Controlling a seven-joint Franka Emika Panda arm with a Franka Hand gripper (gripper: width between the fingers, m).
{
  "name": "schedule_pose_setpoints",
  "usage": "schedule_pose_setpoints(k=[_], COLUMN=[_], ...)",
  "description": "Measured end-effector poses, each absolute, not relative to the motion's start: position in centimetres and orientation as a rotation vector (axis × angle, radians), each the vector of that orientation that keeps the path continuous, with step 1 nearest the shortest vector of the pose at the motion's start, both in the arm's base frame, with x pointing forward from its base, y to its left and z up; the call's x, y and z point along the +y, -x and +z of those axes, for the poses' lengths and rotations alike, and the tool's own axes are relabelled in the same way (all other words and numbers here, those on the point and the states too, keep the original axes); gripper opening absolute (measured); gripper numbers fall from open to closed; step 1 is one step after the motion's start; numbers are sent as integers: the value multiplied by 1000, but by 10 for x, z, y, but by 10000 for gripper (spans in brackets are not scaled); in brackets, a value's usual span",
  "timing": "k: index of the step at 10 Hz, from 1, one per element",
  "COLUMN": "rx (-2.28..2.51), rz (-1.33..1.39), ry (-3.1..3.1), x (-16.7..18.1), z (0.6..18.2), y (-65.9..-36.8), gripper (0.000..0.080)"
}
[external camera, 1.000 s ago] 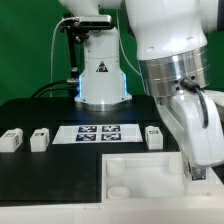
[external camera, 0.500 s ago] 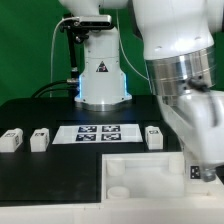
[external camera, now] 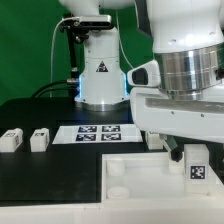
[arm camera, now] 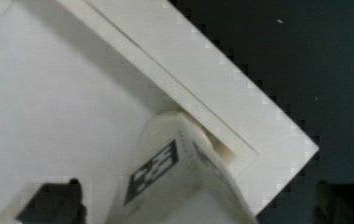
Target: Assemble one leg
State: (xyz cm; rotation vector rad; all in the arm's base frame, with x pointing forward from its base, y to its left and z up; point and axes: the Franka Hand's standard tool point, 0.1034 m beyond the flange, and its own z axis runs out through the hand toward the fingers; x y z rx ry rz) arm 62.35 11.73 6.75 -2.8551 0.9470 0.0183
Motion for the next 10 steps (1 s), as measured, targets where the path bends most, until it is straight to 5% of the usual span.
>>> schedule_pose_setpoints(k=[4,5,6,7,8,10], rx=[217,264,293,386,574,946], rz=[-46,-45,-43,-39,-30,-12], ry=[3057,3053,3050,3037,3004,2902], x=[113,113,113,113,113,113], z=[67,67,66,66,66,66], y=[-626,-625,-625,-625,-625,-625], gripper=[649,554,375,375,288,288])
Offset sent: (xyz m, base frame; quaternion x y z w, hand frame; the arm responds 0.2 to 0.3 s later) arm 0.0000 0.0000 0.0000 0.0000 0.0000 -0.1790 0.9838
